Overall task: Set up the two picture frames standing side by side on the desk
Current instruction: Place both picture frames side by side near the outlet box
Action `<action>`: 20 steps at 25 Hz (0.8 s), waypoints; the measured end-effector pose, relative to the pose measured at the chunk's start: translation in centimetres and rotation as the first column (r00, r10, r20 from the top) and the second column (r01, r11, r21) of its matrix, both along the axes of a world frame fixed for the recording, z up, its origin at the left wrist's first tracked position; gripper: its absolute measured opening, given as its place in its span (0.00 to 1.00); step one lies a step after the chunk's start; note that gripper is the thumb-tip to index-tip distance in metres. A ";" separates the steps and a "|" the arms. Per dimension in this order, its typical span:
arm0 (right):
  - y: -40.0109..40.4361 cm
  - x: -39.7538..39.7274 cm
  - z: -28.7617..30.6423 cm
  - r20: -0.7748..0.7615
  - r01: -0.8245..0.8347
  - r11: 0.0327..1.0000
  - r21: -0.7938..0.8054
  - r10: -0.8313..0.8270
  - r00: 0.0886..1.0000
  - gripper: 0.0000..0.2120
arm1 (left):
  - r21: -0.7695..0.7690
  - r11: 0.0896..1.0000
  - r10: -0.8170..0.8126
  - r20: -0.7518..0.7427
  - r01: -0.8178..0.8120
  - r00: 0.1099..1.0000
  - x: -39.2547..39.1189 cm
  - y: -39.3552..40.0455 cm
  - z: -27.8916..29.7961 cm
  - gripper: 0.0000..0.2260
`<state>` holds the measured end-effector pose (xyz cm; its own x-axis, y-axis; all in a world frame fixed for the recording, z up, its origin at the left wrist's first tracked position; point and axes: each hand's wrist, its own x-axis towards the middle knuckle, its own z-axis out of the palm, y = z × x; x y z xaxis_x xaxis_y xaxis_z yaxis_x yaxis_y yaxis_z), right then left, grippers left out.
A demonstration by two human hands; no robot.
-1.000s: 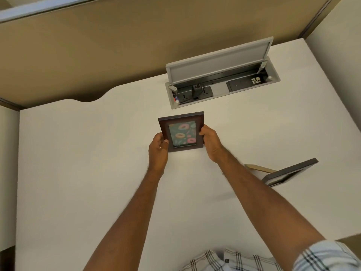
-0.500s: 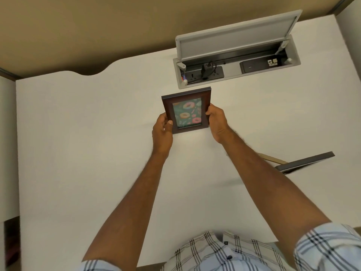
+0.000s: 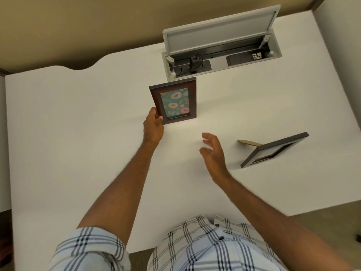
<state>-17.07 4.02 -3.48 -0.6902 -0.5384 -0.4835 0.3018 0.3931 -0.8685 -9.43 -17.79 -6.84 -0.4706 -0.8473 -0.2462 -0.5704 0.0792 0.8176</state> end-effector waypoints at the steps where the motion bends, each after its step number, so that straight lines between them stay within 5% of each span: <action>1: 2.3 0.9 0.0 0.002 -0.034 0.999 0.011 0.034 0.999 0.24 | -0.020 1.000 -0.007 0.010 0.007 1.000 -0.1 0.2 0.1 0.10; 7: 13.9 1.1 -1.7 -0.034 0.030 0.982 0.188 -0.024 0.999 0.15 | -0.060 0.998 0.007 0.057 -0.003 0.998 -0.4 0.8 0.6 0.10; 12: 17.9 -3.8 -1.8 -0.066 0.521 0.834 0.183 -0.518 0.853 0.17 | -0.075 0.997 0.024 0.068 -0.019 0.997 -0.4 0.9 0.6 0.09; 14: 18.1 -7.0 -1.3 -0.136 0.608 0.781 0.145 -0.592 0.794 0.18 | -0.070 0.997 0.028 0.064 -0.024 0.998 -0.5 0.9 0.5 0.10; 17: 17.2 -11.7 -0.6 -0.175 0.522 0.843 0.128 -0.499 0.849 0.23 | -0.049 0.998 0.031 0.080 -0.028 0.996 -0.5 1.0 0.3 0.10; 20: 16.3 -15.4 -0.2 -0.022 0.246 0.962 0.116 -0.246 0.969 0.24 | -0.053 0.998 0.022 0.065 -0.019 0.998 -0.5 0.9 0.1 0.10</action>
<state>-32.49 20.32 -3.69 -0.7982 -0.2914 -0.5271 0.3954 0.4067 -0.8236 -9.94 -16.92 -6.73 -0.4373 -0.8692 -0.2309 -0.6244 0.1086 0.7735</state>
